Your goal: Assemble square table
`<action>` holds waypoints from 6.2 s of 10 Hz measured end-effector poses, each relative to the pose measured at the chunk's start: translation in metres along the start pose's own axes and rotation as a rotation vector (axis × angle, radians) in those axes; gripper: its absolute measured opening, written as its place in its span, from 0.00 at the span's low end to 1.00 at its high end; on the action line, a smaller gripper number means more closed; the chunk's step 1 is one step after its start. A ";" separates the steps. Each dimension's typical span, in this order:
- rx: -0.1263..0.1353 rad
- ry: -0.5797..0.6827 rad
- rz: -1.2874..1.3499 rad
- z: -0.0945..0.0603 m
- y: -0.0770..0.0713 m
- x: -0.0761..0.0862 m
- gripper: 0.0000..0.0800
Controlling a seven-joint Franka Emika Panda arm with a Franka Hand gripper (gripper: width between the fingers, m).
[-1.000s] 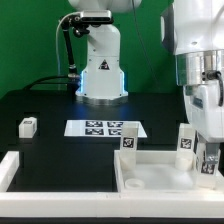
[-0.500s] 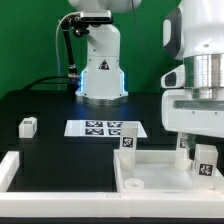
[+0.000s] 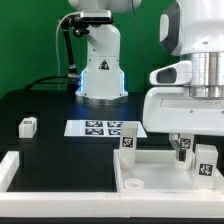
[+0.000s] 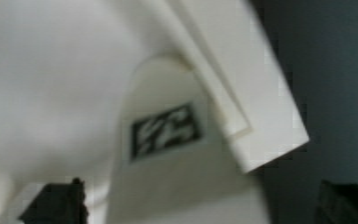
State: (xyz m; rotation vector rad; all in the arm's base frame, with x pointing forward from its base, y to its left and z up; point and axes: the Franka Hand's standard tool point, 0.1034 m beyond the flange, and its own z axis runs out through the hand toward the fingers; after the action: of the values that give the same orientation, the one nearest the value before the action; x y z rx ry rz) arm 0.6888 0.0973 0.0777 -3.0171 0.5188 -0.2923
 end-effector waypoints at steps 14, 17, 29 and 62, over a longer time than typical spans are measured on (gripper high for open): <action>0.017 -0.100 1.299 0.004 0.014 -0.010 0.38; 0.060 -0.098 1.685 0.005 0.014 -0.016 0.38; 0.081 -0.053 1.038 0.007 0.006 -0.018 0.81; 0.154 0.038 1.394 -0.058 0.120 -0.008 0.81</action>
Offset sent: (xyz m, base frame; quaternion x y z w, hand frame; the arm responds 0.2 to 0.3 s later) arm 0.0000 0.0000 0.0000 0.0000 0.0000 0.1296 0.9916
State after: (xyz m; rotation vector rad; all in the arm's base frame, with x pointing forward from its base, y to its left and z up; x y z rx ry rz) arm 0.6307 -0.0147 0.1218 -1.8272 2.1549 -0.2301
